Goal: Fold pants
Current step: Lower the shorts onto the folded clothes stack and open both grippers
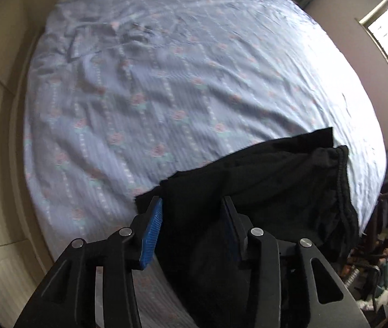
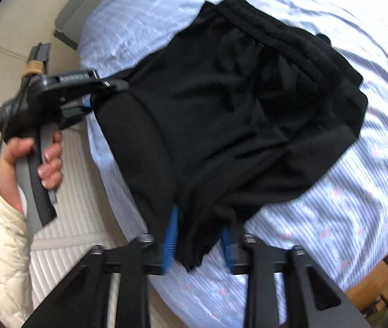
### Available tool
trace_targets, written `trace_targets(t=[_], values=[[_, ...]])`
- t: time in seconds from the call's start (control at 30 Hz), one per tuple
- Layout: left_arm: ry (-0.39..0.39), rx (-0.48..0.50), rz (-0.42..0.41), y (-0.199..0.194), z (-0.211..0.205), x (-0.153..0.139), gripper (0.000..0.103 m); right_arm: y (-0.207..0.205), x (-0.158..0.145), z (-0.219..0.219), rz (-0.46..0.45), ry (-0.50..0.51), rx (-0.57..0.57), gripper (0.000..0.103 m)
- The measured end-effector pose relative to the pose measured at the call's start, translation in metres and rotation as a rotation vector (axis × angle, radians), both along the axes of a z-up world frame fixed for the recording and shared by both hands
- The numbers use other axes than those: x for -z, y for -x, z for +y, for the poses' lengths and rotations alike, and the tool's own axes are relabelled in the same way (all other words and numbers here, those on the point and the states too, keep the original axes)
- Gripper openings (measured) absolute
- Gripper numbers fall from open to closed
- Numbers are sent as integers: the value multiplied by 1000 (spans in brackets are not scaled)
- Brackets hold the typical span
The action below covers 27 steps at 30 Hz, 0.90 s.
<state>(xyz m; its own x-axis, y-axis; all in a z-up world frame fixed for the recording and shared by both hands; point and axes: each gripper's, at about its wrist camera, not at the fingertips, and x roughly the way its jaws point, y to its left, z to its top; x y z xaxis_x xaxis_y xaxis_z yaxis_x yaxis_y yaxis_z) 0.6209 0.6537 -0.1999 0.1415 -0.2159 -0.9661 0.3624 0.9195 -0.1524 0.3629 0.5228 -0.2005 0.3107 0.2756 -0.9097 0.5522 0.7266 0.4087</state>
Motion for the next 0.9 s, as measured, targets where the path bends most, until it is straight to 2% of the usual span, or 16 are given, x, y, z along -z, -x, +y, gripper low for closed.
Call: trace_targets(t=[0.03,0.13,0.23,0.4,0.5,0.57,0.73,0.8,0.9], values=[[-48,-18,-39,1,4,-4,43,5,-1,0,26,-4,12,47],[-111,-29,-145,13,16,-27,52,17,-5,-8,54,-7,28,47],[-99,2,-194,38,21,-54,58,28,-24,-22,14,59,1,53],[-57,59,-275,99,11,-103,73,55,-70,-47,-128,227,-116,75],[-49,106,-322,142,-11,-129,83,57,-96,-65,-201,329,-161,80],[-52,135,-359,170,-29,-142,88,63,-113,-84,-240,359,-178,82],[-39,178,-423,238,-87,-169,91,92,-151,-139,-306,395,-167,85],[-22,157,-435,261,-111,-177,92,107,-164,-163,-328,413,-167,86],[48,89,-409,293,-147,-189,92,128,-182,-201,-358,460,-192,88]])
